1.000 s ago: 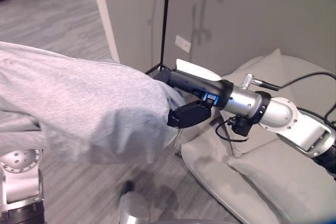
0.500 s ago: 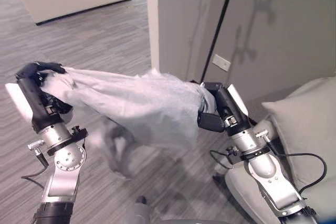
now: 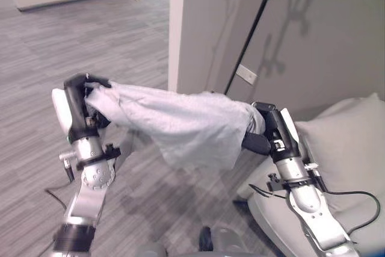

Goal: Hang the clothes on the sofa on the clothes rack.

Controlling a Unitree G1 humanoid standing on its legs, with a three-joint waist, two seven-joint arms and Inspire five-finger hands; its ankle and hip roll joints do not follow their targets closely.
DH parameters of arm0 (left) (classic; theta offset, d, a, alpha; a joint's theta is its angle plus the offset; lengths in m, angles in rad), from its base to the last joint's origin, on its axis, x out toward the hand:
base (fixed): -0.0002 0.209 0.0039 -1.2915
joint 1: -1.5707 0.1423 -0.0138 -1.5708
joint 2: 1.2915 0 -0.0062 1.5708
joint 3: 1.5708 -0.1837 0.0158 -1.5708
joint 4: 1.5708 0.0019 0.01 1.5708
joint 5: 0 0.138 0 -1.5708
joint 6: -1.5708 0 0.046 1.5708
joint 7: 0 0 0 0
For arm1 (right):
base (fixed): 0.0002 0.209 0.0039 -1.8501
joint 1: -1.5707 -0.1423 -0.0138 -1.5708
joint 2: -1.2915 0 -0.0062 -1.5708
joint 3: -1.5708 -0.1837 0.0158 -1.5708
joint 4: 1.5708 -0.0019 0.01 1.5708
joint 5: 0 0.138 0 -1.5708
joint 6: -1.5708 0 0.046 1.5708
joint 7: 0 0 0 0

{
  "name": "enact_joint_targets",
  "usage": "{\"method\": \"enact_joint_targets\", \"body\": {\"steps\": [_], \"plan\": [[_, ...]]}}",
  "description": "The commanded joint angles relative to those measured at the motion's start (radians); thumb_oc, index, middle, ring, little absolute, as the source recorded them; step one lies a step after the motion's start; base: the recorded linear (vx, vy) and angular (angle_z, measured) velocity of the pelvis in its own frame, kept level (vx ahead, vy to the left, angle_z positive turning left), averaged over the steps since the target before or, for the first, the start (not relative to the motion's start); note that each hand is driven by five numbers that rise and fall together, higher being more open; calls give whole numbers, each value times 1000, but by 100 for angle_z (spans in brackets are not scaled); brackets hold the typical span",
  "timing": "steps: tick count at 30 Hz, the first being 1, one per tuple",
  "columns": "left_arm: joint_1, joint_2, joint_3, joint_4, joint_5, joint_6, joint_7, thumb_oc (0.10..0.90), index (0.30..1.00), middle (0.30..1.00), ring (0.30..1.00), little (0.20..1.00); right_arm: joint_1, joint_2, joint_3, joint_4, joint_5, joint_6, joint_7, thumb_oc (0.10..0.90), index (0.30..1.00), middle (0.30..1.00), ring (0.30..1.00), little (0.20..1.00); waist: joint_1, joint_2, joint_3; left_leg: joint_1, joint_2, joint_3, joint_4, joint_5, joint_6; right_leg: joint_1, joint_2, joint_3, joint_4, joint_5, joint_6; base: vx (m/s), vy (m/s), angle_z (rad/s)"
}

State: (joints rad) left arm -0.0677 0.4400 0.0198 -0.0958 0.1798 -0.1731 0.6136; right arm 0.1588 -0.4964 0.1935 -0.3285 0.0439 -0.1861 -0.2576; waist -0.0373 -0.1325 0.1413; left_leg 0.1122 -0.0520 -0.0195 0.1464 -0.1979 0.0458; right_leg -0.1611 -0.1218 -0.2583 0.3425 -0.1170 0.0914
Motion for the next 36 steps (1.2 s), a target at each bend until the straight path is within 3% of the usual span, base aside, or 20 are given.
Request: {"method": "enact_joint_targets", "body": {"steps": [1,3,4,6,7,9,11,12,13,14,15,16,22,24,26,28,29,30,32,36], "plan": [[-61,47,33,-25,44,-76,32,400,300,300,300,300,-96,17,-140,-16,-28,-78,-164,400,300,300,300,300,8,59,-158,105,76,7,13,-13,-63,76,101,-37,-308,190,-41,314,82,22],[-79,52,21,-6,39,-88,34,400,300,300,300,300,-121,1,-160,-5,-79,-65,-205,400,300,300,300,300,7,64,-136,-6,117,59,266,101,-99,117,99,-8,-342,191,-60,137,40,-11],[-85,52,20,-3,40,-89,35,400,300,300,300,300,-124,2,-162,-5,-81,-65,-206,400,300,300,300,300,7,59,-137,-24,112,58,281,104,-99,109,94,-9,-345,200,-63,86,10,-18],[-102,83,18,27,71,-93,42,400,300,300,300,300,-161,-44,-205,47,-237,-5,-294,400,300,300,300,300,29,46,-115,-170,160,86,554,187,-97,168,101,39,-404,186,-95,186,15,-9],[-117,88,13,36,83,-90,48,400,300,300,300,300,-173,-56,-226,66,-286,23,-336,400,300,300,300,300,31,45,-111,-221,198,99,575,172,-90,193,97,50,-419,181,-91,223,64,-51],[-147,98,8,62,111,-85,71,400,300,300,300,300,-209,-61,-263,77,-334,53,-399,400,300,300,300,300,43,51,-106,-277,218,110,509,123,-74,219,88,85,-424,172,-76,209,190,-66],[-154,113,8,66,153,-79,88,400,300,300,300,300,-248,-84,-291,86,-429,86,-431,400,300,300,300,300,66,63,-105,-288,176,76,296,78,-66,232,71,136,-425,164,-53,255,341,-15],[-154,122,7,72,168,-82,96,400,300,300,300,300,-278,-84,-292,95,-450,93,-449,400,300,300,300,300,91,77,-106,-292,135,15,158,111,-74,248,71,170,-426,156,-46,283,358,-68],[-155,129,5,82,179,-86,109,400,300,300,300,300,-318,-89,-282,117,-475,101,-475,400,300,300,300,300,124,85,-98,-306,80,-71,15,197,-89,267,76,211,-428,148,-46,306,283,-119],[-164,136,-4,86,183,-88,111,400,300,300,300,300,-358,-92,-269,139,-492,106,-491,400,300,300,300,300,141,99,-98,-308,54,-142,-79,242,-109,287,84,236,-426,133,-49,237,152,-130],[-167,136,-3,88,184,-88,112,400,300,300,300,300,-364,-93,-267,144,-492,105,-493,400,300,300,300,300,139,98,-97,-296,56,-144,-100,246,-110,290,84,235,-428,130,-50,225,192,-164],[-184,140,-26,103,193,-86,111,400,300,300,300,300,-416,-91,-246,193,-493,129,-519,400,300,300,300,300,143,120,-89,-301,43,-191,-162,303,-130,317,94,266,-420,108,-49,104,134,-136],[-220,161,-77,136,222,-85,85,400,300,300,300,300,-420,-82,-272,189,-539,173,-522,400,300,300,300,300,131,122,-151,-209,33,-196,-169,302,-95,327,42,331,-348,56,-14,217,295,-72],[-266,169,-99,173,224,-70,90,400,300,300,300,300,-466,-86,-248,231,-571,199,-517,400,300,300,300,300,125,117,-163,-152,23,-154,-155,266,-44,277,13,343,-171,66,14,286,313,-66],[-287,171,-108,188,224,-65,96,400,300,300,300,300,-495,-85,-229,250,-574,209,-516,400,300,300,300,300,131,120,-147,-129,23,-128,-147,252,-30,235,1,347,-74,91,27,97,132,-70],[-325,182,-136,214,251,-47,115,400,300,300,300,300,-534,-87,-199,279,-579,215,-516,400,300,300,300,300,126,131,-129,-95,27,-96,-139,229,-9,183,-21,305,57,133,36,116,168,-80],[-365,191,-167,254,295,-16,125,400,300,300,300,300,-560,-82,-179,313,-579,216,-517,400,300,300,300,300,120,138,-128,-49,30,-61,-140,190,3,156,-79,207,118,139,28,151,172,-47],[-370,190,-169,258,297,-16,128,400,300,300,300,300,-564,-82,-178,316,-579,216,-519,400,300,300,300,300,117,136,-125,-48,29,-63,-140,189,3,158,-82,204,121,136,28,190,156,-37],[-408,220,-197,283,373,19,138,400,300,300,300,300,-623,-91,-150,348,-586,218,-520,400,300,300,300,300,109,135,-132,-11,30,-30,-159,161,2,129,-127,106,44,145,32,135,21,-40],[-482,243,-242,331,411,48,144,400,300,300,300,300,-702,-102,-103,418,-571,223,-530,400,300,300,300,300,96,134,-139,17,46,-34,-187,142,-18,103,-124,102,-157,188,51,151,-87,-23]]}}
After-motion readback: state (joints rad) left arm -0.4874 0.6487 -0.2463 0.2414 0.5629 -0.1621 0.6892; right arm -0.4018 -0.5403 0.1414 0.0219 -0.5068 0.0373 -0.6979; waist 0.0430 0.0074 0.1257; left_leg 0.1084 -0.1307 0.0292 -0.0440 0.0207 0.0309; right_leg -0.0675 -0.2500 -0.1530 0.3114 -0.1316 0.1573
